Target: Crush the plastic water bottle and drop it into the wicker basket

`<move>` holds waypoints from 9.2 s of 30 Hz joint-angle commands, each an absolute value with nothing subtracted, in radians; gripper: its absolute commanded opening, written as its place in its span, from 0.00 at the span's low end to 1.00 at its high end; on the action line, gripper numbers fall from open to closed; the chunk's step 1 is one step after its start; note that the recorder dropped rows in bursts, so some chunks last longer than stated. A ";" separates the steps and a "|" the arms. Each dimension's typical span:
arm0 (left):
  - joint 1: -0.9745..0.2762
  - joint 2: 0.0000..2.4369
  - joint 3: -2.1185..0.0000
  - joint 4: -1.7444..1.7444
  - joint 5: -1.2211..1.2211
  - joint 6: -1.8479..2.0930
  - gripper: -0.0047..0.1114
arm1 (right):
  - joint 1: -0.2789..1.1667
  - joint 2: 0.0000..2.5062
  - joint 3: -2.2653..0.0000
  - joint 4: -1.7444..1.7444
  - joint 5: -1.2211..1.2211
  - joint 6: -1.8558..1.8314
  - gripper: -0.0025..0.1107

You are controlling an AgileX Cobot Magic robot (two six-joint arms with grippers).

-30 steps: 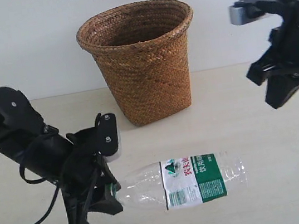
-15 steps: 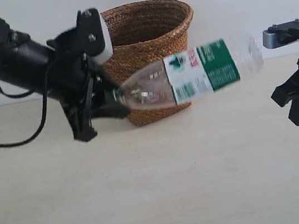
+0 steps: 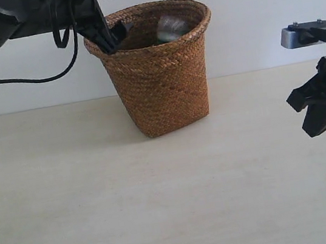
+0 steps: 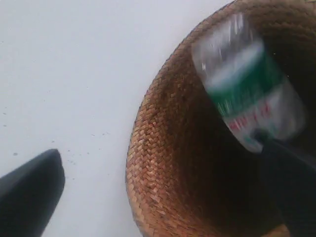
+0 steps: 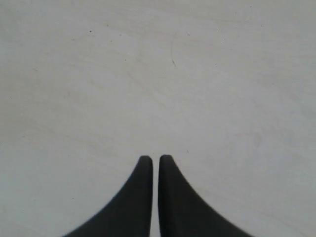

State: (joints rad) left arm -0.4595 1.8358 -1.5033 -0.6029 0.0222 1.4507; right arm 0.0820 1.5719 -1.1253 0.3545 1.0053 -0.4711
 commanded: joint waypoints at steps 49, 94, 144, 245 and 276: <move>-0.458 1.057 -0.876 0.136 0.911 0.217 0.08 | 0.079 0.921 -0.696 -0.062 0.615 -0.155 0.02; -0.458 0.285 -0.408 -0.145 0.395 0.173 0.08 | 0.079 0.205 -0.369 0.081 0.213 -0.086 0.02; -0.019 0.000 0.000 -0.044 0.278 -0.040 0.08 | 0.079 0.205 -0.371 0.081 0.205 -0.086 0.02; -0.019 0.000 0.000 -0.025 0.285 -0.035 0.08 | -0.025 0.000 0.000 0.043 0.333 -0.009 0.02; -0.019 0.000 0.000 -0.025 0.285 -0.035 0.08 | -0.040 0.000 0.000 0.043 0.333 -0.009 0.02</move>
